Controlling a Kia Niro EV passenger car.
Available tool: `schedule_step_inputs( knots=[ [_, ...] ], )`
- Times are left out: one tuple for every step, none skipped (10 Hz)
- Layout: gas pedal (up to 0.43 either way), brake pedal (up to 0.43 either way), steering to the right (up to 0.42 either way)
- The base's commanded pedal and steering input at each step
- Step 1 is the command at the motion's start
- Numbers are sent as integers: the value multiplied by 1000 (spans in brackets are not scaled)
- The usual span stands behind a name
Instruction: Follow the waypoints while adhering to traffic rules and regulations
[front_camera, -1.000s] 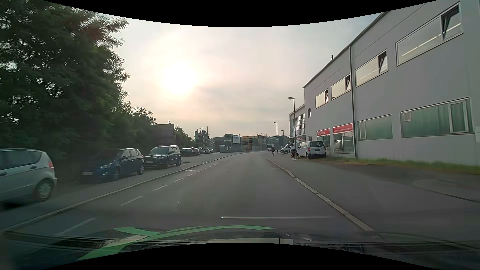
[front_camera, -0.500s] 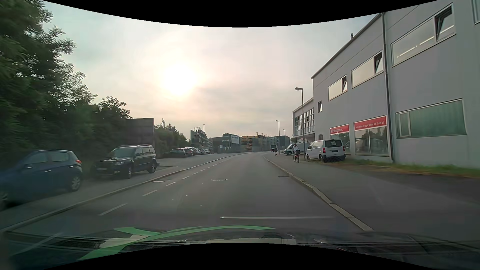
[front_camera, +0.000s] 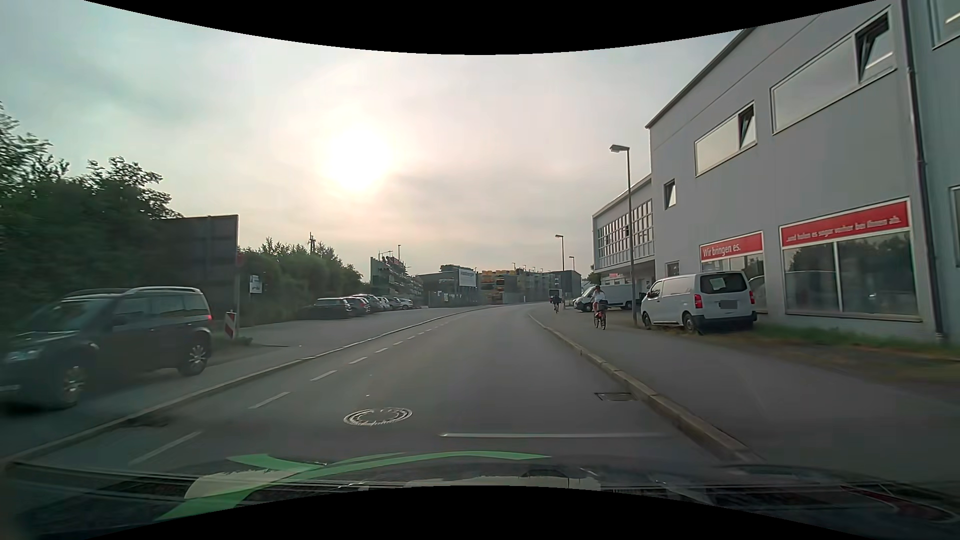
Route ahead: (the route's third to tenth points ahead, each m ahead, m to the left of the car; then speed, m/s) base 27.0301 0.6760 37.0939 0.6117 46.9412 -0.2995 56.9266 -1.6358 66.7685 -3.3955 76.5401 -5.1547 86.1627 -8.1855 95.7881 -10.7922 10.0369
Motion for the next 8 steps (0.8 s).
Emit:
schedule_step_inputs(
  knots=[
    [138, 0, -2],
    [138, 0, -2],
    [138, 0, -2],
    [138, 0, -2],
    [138, 0, -2],
    [138, 0, -2],
    [138, 0, -2],
    [150, 0, -2]
  ],
)
